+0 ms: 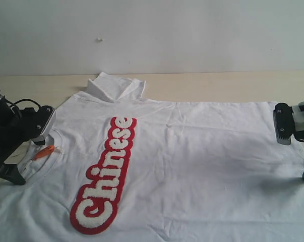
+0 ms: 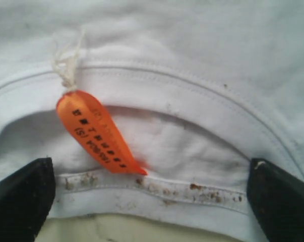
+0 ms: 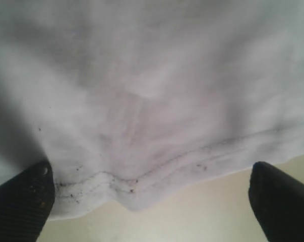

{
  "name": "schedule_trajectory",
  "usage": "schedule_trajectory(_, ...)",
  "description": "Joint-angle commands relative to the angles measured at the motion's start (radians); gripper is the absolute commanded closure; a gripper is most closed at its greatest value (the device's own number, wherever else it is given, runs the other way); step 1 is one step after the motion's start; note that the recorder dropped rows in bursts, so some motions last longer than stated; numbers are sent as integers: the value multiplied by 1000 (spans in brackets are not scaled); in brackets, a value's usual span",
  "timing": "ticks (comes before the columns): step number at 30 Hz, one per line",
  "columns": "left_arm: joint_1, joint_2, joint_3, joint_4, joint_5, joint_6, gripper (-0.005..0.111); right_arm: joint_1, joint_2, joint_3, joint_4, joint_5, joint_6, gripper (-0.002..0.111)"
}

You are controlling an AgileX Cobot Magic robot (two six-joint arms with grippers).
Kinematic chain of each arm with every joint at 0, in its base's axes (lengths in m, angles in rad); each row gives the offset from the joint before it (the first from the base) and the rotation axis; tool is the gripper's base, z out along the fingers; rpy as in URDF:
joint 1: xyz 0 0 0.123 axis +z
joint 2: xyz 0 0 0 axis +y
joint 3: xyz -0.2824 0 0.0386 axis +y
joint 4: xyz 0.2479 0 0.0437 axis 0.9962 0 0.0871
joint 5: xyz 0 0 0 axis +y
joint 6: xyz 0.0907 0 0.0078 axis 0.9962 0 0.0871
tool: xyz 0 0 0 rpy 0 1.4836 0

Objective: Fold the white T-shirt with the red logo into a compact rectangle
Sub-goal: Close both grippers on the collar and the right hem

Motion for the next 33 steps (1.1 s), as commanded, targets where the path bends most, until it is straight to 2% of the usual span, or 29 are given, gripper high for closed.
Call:
schedule_trajectory(1,4,27,11,7,5,-1,3,-4,42,-49,-10,44,-22,3)
schedule_trajectory(9,4,27,11,7,5,-1,3,-4,65,-75,-10,145,-46,3)
schedule_trajectory(33,4,27,11,7,5,-1,3,-4,132,-75,-10,151,-92,3)
